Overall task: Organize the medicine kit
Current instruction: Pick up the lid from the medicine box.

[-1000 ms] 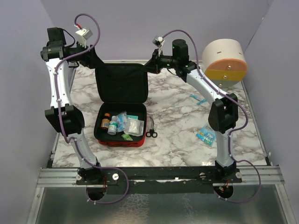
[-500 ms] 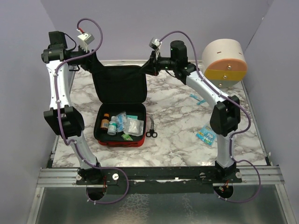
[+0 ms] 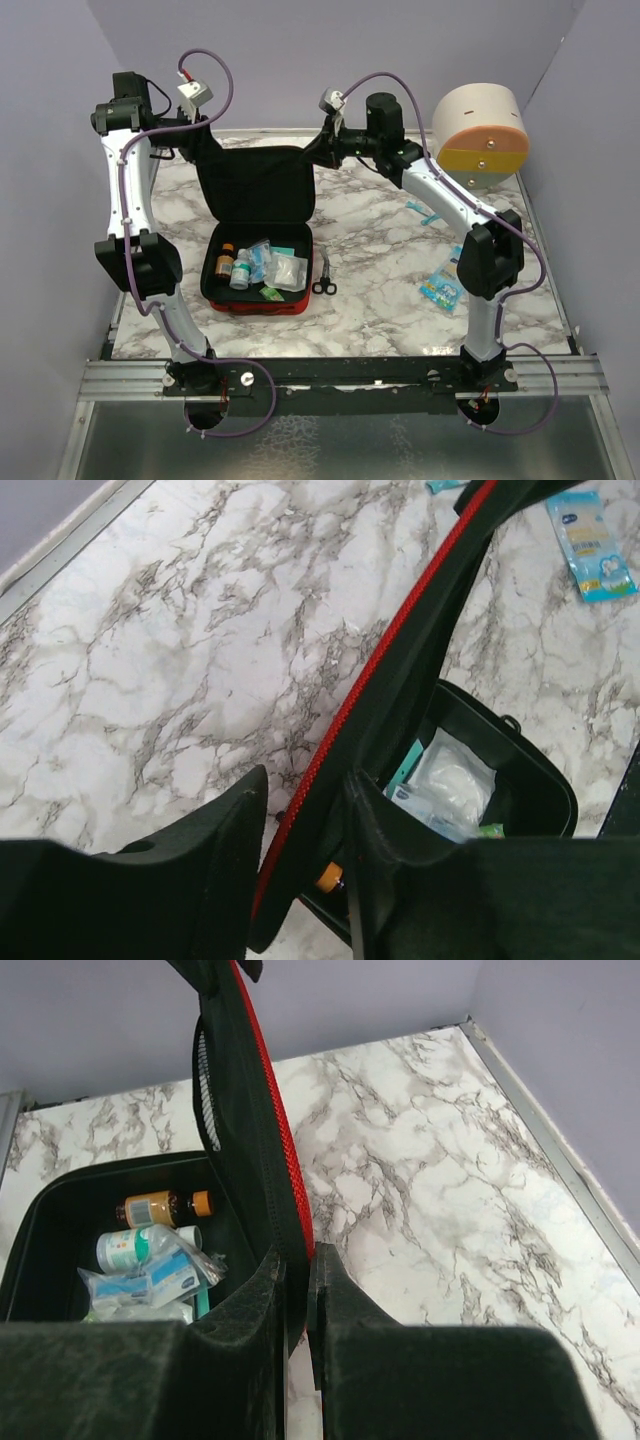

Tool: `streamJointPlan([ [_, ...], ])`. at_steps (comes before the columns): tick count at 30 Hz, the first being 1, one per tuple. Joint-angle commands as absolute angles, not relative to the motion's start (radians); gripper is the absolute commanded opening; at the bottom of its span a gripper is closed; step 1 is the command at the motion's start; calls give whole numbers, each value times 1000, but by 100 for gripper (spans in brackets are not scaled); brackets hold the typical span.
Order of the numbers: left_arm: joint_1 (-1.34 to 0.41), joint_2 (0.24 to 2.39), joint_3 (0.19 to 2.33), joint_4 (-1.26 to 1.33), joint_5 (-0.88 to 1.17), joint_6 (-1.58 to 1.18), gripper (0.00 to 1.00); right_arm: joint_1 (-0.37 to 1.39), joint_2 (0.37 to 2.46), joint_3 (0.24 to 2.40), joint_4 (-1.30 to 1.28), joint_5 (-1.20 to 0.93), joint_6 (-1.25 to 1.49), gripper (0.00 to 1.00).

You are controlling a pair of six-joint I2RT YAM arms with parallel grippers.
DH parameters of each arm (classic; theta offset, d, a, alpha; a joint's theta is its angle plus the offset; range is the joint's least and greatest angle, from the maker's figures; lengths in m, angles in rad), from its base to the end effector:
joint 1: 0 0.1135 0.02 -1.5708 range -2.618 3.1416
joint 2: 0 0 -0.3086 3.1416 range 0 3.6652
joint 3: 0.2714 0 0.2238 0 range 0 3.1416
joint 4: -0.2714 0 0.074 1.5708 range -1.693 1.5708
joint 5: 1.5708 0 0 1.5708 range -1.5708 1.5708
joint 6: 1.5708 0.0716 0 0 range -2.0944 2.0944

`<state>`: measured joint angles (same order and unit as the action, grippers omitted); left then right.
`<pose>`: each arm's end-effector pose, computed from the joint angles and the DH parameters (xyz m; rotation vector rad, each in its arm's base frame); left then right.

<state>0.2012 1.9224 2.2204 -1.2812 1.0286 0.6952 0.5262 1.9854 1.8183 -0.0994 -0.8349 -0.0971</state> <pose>0.3809 0.0151 0.4315 0.8525 1.9281 -0.7857 0.3924 0.2893 0.3871 -1.1181 1.5074 1.0593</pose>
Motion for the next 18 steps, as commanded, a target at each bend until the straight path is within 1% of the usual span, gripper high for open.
streamJointPlan([
  [1, 192, 1916, 2220, -1439, 1070, 814, 30, 558, 1973, 1787, -154, -823, -125, 1],
  [6, 190, 1886, 2158, -1437, 1082, 836, 4, 560, 1986, 1798, -149, -808, -126, 1],
  [7, 188, 1885, 2156, -1437, 1083, 835, 0, 560, 1989, 1801, -147, -803, -124, 1],
  [10, 188, 1884, 2154, -1415, 1082, 809, 0, 561, 1996, 1811, -137, -769, -102, 1],
  [11, 188, 1882, 2142, -1372, 1064, 763, 0, 561, 1995, 1812, -131, -747, -91, 5],
  [13, 188, 1869, 2109, -1240, 1024, 666, 0, 561, 1990, 1808, -119, -706, -80, 18],
  [14, 188, 1861, 2091, -1187, 1007, 625, 0, 561, 1986, 1805, -112, -674, -66, 22],
  [16, 189, 1839, 2048, -1064, 971, 532, 0, 561, 1974, 1798, -107, -619, -48, 31],
  [18, 188, 1815, 2000, -936, 931, 456, 0, 561, 1953, 1778, -92, -586, -32, 35],
])
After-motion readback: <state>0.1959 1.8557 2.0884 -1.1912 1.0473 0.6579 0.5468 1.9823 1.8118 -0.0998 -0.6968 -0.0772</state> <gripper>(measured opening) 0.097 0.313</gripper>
